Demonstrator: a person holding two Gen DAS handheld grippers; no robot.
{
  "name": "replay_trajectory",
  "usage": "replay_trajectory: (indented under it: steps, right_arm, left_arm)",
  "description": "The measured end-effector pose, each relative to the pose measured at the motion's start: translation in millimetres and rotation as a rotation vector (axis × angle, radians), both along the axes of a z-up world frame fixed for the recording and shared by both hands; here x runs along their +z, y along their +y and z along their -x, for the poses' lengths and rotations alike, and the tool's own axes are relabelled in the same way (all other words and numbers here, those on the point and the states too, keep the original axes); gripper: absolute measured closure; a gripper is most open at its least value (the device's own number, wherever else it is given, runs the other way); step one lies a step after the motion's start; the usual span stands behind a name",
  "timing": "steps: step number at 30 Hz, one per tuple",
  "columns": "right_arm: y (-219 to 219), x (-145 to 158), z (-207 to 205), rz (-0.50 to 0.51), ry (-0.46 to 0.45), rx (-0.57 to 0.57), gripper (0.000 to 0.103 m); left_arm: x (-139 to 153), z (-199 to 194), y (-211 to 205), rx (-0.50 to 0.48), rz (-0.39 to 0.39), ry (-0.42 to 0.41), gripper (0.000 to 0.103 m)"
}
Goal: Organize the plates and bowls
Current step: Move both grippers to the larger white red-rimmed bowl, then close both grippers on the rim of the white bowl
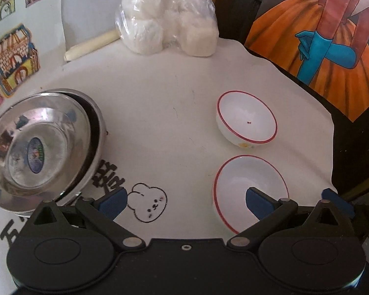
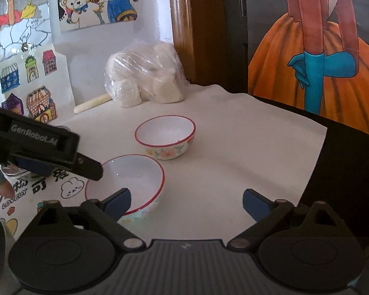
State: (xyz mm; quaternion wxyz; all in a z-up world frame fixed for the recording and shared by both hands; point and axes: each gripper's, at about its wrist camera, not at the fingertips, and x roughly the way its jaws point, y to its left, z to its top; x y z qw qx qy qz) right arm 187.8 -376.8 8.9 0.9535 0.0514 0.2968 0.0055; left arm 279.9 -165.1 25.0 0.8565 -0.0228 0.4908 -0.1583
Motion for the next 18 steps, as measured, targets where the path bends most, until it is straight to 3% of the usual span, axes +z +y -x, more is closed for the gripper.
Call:
replay_trajectory:
  steps: [7,12,18]
  right_arm:
    - [5.0,-4.4,-6.4,-0.018,0.007,0.017,0.012]
    - [8.9,-5.4,-6.5,-0.034,0.006,0.030,0.024]
    - [10.4,-5.7,-5.7,-0.071,0.007,0.057,0.032]
  left_arm:
    - [-7.1,-3.9,-0.3,0.006,0.014,0.017,0.002]
    - [-9.0,-2.7,-1.4,0.005,0.003,0.012,0.013]
    - [-12.0,-2.0,-3.6,-0.024,0.020,0.033,0.030]
